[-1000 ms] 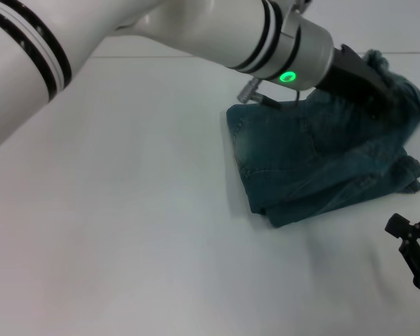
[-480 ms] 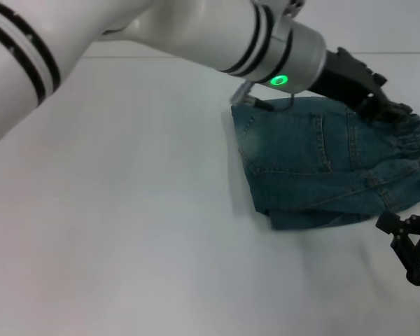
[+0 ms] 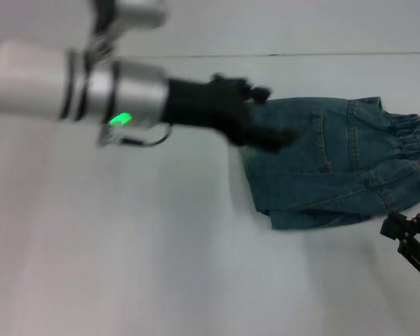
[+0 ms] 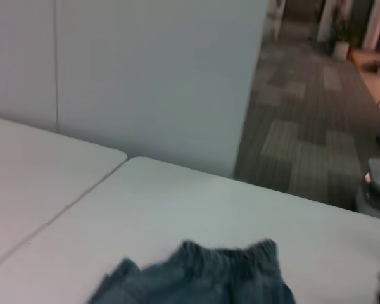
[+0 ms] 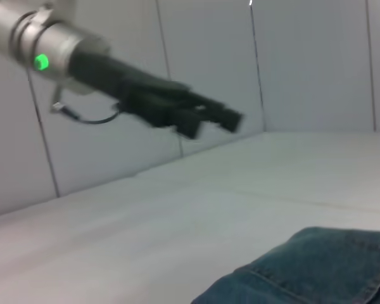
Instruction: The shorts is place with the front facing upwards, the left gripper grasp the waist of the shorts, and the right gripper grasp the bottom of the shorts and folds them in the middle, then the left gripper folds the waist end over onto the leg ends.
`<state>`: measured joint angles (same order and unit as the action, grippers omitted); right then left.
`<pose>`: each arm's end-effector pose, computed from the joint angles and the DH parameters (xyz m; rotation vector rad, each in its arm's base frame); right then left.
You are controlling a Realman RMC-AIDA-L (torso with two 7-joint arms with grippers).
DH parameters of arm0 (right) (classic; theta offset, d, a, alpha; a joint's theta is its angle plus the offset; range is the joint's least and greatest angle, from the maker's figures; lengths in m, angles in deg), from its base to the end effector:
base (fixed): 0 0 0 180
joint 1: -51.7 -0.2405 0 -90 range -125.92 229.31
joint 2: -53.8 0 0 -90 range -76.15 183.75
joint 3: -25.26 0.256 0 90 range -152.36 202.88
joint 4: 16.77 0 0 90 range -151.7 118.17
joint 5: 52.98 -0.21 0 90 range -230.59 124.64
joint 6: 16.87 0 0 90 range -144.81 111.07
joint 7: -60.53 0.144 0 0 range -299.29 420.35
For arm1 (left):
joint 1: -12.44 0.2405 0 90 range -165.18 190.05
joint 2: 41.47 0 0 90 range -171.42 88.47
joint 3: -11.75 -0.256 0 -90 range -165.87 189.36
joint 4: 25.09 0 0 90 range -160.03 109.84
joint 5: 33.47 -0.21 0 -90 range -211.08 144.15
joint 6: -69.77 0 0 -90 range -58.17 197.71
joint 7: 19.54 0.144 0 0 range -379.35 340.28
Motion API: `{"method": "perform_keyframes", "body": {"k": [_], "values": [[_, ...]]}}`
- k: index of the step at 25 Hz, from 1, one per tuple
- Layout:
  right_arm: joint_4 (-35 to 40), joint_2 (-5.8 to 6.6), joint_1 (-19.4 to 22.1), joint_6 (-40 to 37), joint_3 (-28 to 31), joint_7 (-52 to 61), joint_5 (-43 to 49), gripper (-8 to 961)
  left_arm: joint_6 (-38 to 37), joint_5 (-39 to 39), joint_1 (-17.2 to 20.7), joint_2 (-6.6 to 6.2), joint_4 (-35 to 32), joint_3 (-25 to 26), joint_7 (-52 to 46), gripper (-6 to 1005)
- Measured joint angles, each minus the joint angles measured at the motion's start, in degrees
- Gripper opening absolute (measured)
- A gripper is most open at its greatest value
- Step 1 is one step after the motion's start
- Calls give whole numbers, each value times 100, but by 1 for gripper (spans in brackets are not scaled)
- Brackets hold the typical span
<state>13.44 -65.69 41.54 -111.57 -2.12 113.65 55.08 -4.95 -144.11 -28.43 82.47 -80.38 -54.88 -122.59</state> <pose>0.3549 0.2153 0.0119 -2.3586 0.5968 0.7912 -0.1141 0.3805 -0.0448 -2.8873 -0.4120 -0.5356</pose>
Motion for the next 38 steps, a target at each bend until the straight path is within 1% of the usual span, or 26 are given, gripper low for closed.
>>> {"method": "perform_keyframes", "body": {"k": [3, 4, 6, 9, 10, 11, 13, 15, 19, 23, 28, 38], "values": [[336, -3, -23, -155, -3, 500, 207, 73, -624, 92, 543, -2, -28, 582, 574, 923], [451, -4, -26, -240, 0, 638, 281, 91, -862, 92, 747, -12, 4, 841, 811, 923], [766, -5, -26, -469, 26, 970, 444, 170, -1273, 81, 1039, -54, 120, 1214, 1203, 923], [1290, -17, 46, -794, 61, 1444, 566, 289, -1718, 54, 1477, -180, 367, 1730, 1676, 923], [1430, -22, 73, -880, 64, 1554, 580, 329, -1718, 54, 1477, -180, 367, 1730, 1676, 923], [1590, -26, 106, -974, 67, 1641, 599, 360, -1979, -84, 1763, -246, 516, 2218, 1956, 923], [1918, -32, 175, -1140, 97, 1828, 654, 422, -2127, -170, 1861, -284, 588, 2466, 2092, 923], [2141, -33, 216, -1249, 178, 1941, 706, 485, -2359, -328, 2024, -343, 690, 2884, 2293, 923], [2415, -32, 237, -1479, 450, 2051, 886, 619, -2586, -715, 2237, -373, 738, 3481, 2531, 923], [2520, -25, 198, -1518, 607, 2111, 1128, 784, -2691, -1041, 2336, -372, 763, 3688, 2571, 923], [2539, -22, 180, -1520, 653, 2137, 1220, 850, -2714, -1175, 2346, -365, 798, 3770, 2510, 923], [2530, -22, 116, -1475, 664, 2128, 1221, 849, -2596, -1197, 2308, -358, 801, 3771, 2398, 923]]}}
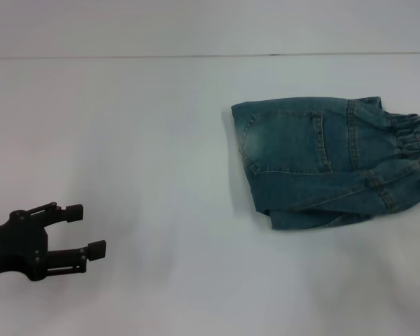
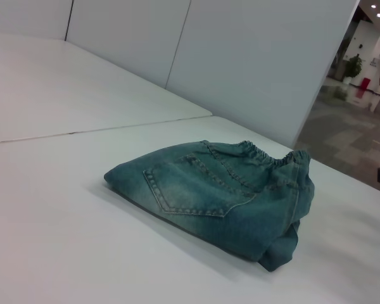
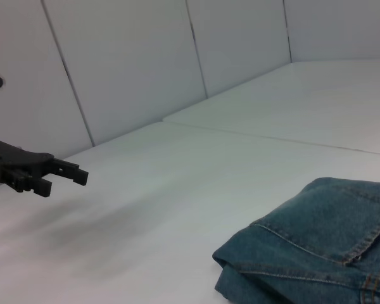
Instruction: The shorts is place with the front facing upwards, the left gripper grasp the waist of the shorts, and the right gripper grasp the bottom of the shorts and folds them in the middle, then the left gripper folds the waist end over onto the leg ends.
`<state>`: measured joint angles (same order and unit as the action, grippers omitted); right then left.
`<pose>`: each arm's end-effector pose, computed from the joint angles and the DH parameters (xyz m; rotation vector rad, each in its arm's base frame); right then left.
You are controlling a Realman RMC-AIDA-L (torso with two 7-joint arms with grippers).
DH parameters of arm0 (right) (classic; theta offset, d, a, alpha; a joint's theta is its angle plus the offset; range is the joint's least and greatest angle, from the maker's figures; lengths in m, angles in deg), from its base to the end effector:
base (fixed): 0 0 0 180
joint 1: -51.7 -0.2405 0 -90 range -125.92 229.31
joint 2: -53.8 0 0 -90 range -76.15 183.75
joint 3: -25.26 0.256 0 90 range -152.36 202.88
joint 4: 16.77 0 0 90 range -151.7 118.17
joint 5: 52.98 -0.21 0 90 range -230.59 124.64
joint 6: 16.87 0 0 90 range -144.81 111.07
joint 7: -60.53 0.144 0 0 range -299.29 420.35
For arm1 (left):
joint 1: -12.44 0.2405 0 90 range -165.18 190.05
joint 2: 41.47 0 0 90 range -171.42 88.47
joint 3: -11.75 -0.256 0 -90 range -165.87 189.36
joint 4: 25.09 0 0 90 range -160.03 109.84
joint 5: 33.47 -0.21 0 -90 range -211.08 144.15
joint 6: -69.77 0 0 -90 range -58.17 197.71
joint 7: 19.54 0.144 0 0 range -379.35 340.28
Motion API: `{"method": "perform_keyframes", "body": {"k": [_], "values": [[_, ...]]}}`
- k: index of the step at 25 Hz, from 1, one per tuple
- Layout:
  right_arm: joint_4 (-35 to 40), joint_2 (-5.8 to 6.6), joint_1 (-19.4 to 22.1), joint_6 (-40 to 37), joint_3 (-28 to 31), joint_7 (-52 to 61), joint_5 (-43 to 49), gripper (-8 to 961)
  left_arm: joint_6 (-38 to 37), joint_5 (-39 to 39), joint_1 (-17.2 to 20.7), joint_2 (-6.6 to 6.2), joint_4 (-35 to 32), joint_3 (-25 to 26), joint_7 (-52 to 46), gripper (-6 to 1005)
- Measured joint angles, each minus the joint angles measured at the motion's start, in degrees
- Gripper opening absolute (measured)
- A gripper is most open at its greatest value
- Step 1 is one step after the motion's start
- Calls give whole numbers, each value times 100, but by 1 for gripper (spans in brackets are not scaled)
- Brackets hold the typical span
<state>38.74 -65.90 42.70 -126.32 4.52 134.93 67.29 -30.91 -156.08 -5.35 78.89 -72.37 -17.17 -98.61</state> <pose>0.3474 0.2001 0.0812 -2.5127 0.7171 0.6381 -0.3216 0.2549 0.0328 -2.6477 -0.7947 -0.6487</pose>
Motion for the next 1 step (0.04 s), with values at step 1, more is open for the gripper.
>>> {"method": "perform_keyframes", "body": {"k": [1], "values": [[-3, 0, -11, 2, 0, -1, 0, 849, 3, 0, -3, 0, 0, -3, -4, 923]]}}
